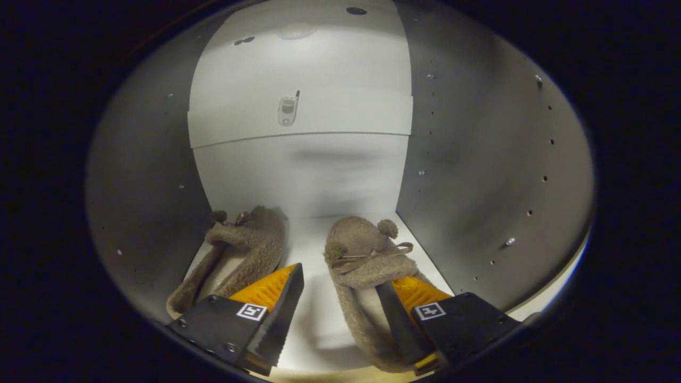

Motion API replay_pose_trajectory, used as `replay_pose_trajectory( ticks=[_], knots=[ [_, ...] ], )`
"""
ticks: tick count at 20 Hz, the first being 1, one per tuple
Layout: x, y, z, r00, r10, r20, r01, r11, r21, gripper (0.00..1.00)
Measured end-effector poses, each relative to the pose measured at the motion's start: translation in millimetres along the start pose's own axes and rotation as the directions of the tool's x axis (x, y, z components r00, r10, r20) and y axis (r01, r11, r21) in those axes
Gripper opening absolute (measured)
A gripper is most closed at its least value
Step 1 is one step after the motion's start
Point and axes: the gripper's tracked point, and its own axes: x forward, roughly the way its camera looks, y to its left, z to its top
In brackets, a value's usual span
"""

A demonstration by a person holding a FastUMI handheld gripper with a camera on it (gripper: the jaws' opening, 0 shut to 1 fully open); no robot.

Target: Open the shoe cabinet door, grab the shoes and put them into the shoe cabinet, then close the shoe cabinet door.

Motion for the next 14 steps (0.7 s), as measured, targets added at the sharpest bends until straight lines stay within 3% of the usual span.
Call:
replay_pose_trajectory(
  ticks=[7,14],
  knots=[
    [-53.4,0.8,8.6,0.998,0.015,0.059,-0.017,1.0,0.022,0.86],
    [-166.8,-3.4,23.0,0.981,0.018,0.194,-0.034,0.996,0.084,0.86]
  ],
)
